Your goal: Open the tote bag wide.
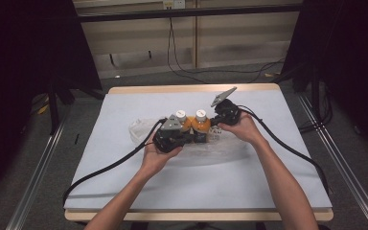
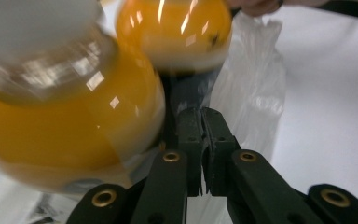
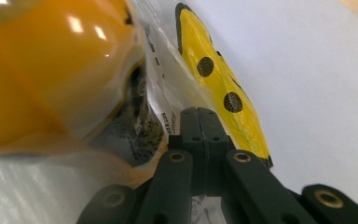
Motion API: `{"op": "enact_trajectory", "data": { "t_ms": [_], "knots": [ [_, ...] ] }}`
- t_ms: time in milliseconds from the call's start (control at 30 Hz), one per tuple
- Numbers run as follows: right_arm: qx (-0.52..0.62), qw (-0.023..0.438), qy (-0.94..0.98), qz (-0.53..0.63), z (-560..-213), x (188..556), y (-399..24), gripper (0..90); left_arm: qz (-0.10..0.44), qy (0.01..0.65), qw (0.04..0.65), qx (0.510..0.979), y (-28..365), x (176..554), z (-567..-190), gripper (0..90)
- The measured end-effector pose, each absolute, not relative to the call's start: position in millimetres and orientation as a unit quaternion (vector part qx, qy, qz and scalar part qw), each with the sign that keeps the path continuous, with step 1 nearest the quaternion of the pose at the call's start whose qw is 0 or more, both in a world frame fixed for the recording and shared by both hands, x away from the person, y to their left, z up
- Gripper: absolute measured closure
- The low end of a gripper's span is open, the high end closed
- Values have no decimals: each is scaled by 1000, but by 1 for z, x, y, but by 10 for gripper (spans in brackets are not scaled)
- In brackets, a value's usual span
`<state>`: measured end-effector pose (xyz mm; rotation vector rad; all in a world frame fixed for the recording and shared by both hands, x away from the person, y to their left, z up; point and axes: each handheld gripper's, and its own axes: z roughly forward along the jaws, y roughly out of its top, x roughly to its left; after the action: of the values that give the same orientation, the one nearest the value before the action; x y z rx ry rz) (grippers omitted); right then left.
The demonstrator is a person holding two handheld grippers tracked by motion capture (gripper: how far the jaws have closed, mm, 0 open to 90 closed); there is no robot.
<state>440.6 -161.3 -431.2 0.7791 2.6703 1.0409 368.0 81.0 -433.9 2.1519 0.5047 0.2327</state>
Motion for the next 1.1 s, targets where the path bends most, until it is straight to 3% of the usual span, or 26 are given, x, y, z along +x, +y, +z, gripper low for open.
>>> {"op": "enact_trajectory", "data": {
  "t_ms": [733, 1100],
  "knots": [
    [316, 40, 893, 319, -474, 463, -145, 900, 81, 174, 370, 909, 66, 361, -479, 881],
    [330, 67, 886, 319, -476, 486, -134, 900, 50, 144, 367, 918, 69, 351, -479, 900]
  ]
}}
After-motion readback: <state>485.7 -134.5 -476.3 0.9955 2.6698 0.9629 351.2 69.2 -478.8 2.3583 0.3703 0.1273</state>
